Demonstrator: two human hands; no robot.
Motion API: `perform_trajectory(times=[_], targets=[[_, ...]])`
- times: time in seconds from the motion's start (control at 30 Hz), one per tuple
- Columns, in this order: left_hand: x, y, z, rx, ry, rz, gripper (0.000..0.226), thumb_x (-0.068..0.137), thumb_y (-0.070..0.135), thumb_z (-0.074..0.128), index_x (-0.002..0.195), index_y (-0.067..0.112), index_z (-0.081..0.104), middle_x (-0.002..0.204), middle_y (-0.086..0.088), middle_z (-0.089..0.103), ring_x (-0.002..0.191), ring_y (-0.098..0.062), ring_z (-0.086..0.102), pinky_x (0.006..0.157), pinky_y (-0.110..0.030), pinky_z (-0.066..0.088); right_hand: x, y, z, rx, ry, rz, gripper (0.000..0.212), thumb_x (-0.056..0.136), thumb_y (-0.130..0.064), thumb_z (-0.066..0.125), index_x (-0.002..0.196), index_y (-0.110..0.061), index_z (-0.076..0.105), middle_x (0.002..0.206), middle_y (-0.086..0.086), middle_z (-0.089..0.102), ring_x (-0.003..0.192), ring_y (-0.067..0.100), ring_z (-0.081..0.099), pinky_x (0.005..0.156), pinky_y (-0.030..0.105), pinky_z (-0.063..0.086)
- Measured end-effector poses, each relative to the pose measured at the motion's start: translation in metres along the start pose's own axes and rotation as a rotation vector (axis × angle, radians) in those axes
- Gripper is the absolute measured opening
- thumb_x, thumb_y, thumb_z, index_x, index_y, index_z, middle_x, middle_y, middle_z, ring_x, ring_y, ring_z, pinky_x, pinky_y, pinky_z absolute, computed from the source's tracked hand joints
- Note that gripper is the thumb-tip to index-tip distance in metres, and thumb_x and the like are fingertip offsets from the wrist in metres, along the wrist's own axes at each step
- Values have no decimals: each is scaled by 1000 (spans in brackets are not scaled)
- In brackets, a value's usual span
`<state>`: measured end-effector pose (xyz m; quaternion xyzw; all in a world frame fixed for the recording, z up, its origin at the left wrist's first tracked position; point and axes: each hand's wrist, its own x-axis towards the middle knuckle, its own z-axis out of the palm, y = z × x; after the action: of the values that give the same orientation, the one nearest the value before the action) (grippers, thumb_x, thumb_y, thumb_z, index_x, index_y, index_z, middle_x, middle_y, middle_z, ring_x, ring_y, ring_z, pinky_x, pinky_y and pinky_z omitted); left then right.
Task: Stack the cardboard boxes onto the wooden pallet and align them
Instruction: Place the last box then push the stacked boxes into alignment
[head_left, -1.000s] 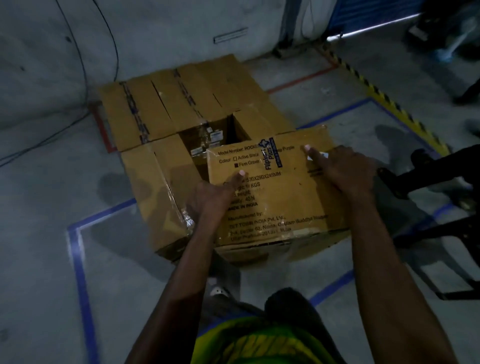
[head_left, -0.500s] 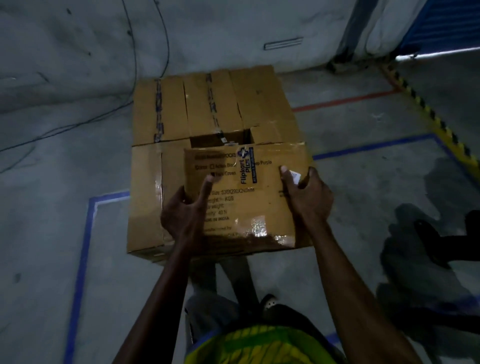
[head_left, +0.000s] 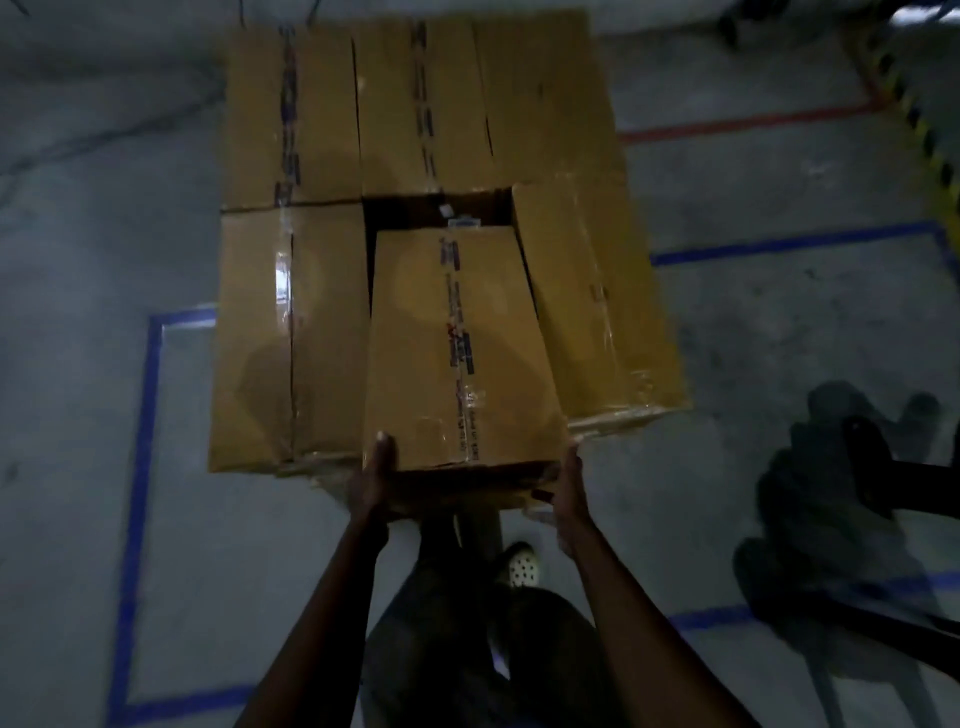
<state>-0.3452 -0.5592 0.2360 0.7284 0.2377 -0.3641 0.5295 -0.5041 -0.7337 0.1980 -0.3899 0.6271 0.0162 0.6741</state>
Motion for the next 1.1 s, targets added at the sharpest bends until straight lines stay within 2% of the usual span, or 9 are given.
perform_trajectory(times=[0.1, 0.23, 0.4, 0.5, 0.53, 0.63, 0.83, 0.97, 1.1], targets=[[21, -12, 0, -48, -17, -17, 68, 87, 66, 63, 136, 20, 58, 122, 0, 65, 110, -28, 62, 86, -46, 58, 20, 1, 5, -103, 63, -46, 77, 73, -78, 65, 127, -26, 48, 127, 7, 63, 105, 31, 66, 91, 57, 56], [49, -22, 8, -93, 39, -76, 69, 89, 62, 62, 135, 12, 60, 124, -7, 66, 110, -27, 63, 93, -43, 56, 77, 22, 11, -151, 88, -85, 104, 46, -91, 67, 126, -25, 56, 125, 3, 66, 114, 29, 63, 100, 53, 52], [83, -29, 23, -145, 46, -164, 42, 100, 48, 54, 106, 8, 64, 113, -16, 66, 101, -29, 65, 70, -30, 50, 85, -2, 29, -246, 157, -96, 76, 79, -65, 70, 138, -19, 54, 135, 8, 61, 124, 33, 58, 104, 48, 49], [102, -33, 27, -207, 75, -241, 49, 108, 33, 44, 131, -9, 54, 129, -32, 58, 121, -44, 58, 81, -38, 52, 93, -10, 42, -305, 190, -57, 72, 95, -43, 65, 154, -13, 35, 152, 13, 47, 136, 34, 47, 106, 40, 44], [106, -33, 26, -207, 103, -263, 46, 109, 29, 43, 130, -9, 55, 121, -30, 62, 111, -40, 62, 75, -35, 50, 98, -11, 46, -323, 192, -48, 76, 97, -41, 64, 157, -11, 29, 156, 14, 41, 139, 35, 44, 107, 40, 41], [121, -33, 25, -181, 126, -286, 24, 107, 20, 47, 91, 8, 59, 87, -11, 56, 72, -18, 53, 59, -27, 42, 109, -14, 58, -352, 195, -32, 77, 98, -40, 62, 157, -7, 26, 158, 14, 37, 142, 33, 41, 109, 37, 39], [138, -26, 29, -243, 144, -283, 25, 95, -4, 51, 75, 12, 52, 72, -4, 50, 61, -17, 44, 53, -27, 34, 125, -20, 66, -374, 194, -38, 69, 101, -34, 59, 154, 0, 31, 157, 15, 39, 141, 32, 41, 107, 34, 38], [133, -19, 36, -310, 147, -315, 23, 94, -4, 52, 77, 12, 52, 76, -4, 53, 64, -16, 47, 45, -22, 42, 127, -21, 64, -369, 200, -55, 71, 101, -33, 59, 155, -1, 26, 155, 17, 40, 140, 34, 42, 110, 39, 39], [138, -18, 20, -124, -85, -285, 23, 102, 29, 57, 88, 12, 62, 99, -14, 65, 94, -30, 63, 87, -40, 53, 128, -27, 63, -467, 232, -39, 78, 101, -39, 57, 157, -1, 18, 157, 22, 37, 141, 38, 41, 110, 43, 40]])
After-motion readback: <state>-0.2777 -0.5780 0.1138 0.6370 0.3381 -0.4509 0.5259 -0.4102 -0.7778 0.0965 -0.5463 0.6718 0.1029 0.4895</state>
